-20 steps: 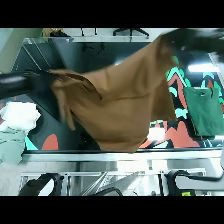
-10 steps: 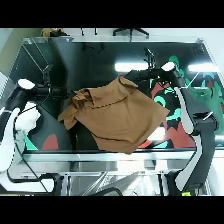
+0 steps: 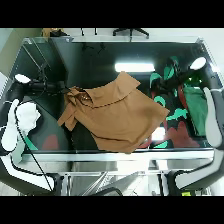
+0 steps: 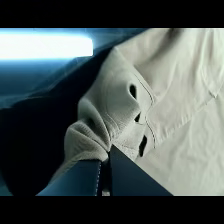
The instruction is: Fold the shirts.
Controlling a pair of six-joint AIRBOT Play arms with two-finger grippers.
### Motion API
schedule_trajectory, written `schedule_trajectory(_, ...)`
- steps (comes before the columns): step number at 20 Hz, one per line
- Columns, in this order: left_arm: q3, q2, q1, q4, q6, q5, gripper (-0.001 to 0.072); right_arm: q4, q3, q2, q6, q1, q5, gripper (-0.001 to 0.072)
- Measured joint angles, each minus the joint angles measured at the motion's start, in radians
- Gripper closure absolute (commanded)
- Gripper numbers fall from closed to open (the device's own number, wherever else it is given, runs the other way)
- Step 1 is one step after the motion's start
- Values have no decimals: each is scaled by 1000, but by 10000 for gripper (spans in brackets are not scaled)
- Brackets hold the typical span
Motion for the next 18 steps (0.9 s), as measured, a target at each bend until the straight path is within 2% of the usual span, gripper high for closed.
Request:
schedule_trajectory(1, 10, -2, 3, 0, 0, -3, 693, -20, -108, 69, 29, 4, 2, 270)
schedule_trajectory(2, 20, -3, 5, 0, 0, -10, 693, -24, -238, 151, 60, 16, -5, 223)
schedule_trajectory(3, 30, -5, 5, 0, 0, -17, 692, -23, -353, 221, 81, 31, -24, 122)
schedule_trajectory(4, 40, -6, 6, 0, 0, -19, 692, -11, -491, 303, 105, 48, -70, 112)
schedule_trajectory(7, 65, -6, 7, 0, 0, -27, 692, 57, -818, 481, 146, 96, -218, 112)
schedule_trajectory(10, 79, -7, 7, 0, 0, -37, 692, 106, -1011, 559, 164, 134, -325, 112)
schedule_trajectory(17, 86, -7, 7, -1, 1, -45, 692, 222, -1117, 507, 166, 293, -552, 115)
schedule_trajectory(18, 86, -7, 7, -1, 1, -48, 692, 265, -1119, 482, 139, 316, -578, 184)
